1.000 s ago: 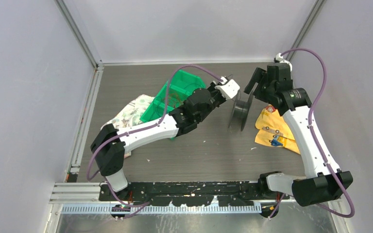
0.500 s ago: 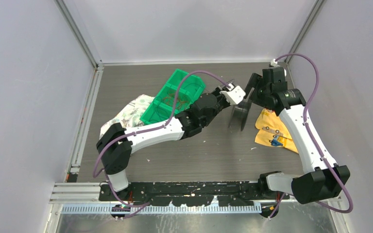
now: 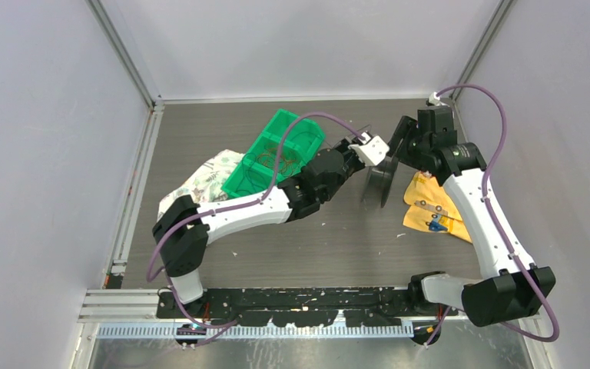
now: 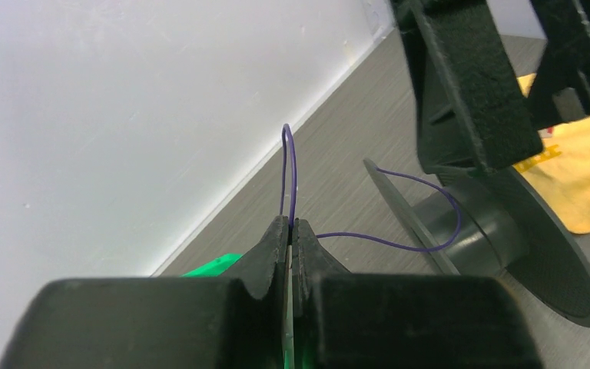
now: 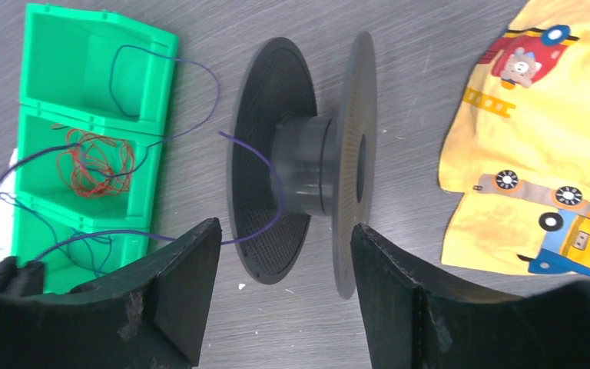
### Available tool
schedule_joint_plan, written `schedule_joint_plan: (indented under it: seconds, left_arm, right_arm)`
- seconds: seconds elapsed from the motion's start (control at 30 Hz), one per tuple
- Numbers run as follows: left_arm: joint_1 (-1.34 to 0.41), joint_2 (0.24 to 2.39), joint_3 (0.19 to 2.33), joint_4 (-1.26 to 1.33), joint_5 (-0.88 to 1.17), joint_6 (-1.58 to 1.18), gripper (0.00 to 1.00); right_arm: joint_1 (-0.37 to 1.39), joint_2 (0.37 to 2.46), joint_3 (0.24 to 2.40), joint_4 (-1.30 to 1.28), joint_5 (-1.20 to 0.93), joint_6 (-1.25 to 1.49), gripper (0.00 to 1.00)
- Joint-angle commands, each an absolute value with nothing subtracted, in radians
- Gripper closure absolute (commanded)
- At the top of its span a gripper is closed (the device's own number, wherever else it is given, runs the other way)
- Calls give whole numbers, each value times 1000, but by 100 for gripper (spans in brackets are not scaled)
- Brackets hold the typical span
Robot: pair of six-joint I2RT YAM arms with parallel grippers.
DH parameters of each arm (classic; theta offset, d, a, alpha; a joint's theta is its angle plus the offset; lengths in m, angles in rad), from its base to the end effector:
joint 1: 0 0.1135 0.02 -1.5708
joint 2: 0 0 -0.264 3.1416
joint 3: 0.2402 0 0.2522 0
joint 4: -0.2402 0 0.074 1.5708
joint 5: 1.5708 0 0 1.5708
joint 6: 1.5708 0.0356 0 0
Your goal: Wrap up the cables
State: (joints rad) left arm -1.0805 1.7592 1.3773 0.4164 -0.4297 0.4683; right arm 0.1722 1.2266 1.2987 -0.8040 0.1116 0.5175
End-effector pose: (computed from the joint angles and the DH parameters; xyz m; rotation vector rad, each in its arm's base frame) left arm 0.2134 -0.3683 0.3409 0.8087 1.3123 -0.1562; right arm 0.2492 0.0393 0.3664 0.4529 2.2628 0.2265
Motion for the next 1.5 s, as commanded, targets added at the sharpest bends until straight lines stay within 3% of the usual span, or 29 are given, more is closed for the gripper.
schedule_joint_plan:
  seconds: [0.0,0.4,0.67,0.83,0.93,1.47]
  left_arm:
    - [-1078,1688,1426,392,-370,377,100]
    - [-1041,1626,1414,343,-285,260,100]
    - [-1035,1638,1421,340,-283,244,100]
    - [-1035,1641,1418,348,-282,239,100]
    - [-1035,1644,1419,354,-282,236,100]
    - [-1014,1633,1409,367,-282,203,99]
  right_arm:
    - [167,1205,1314,-733,37,503,33]
    - [168,1193,1333,-719,15,512,41]
    - [163,1226,1498,-731,14,686,37]
    - [163,1283,1577,-747,-127,751,34]
    - [165,1296,1563,-709,-190,778,34]
    - [166,1299,1395,-798,-18,554,40]
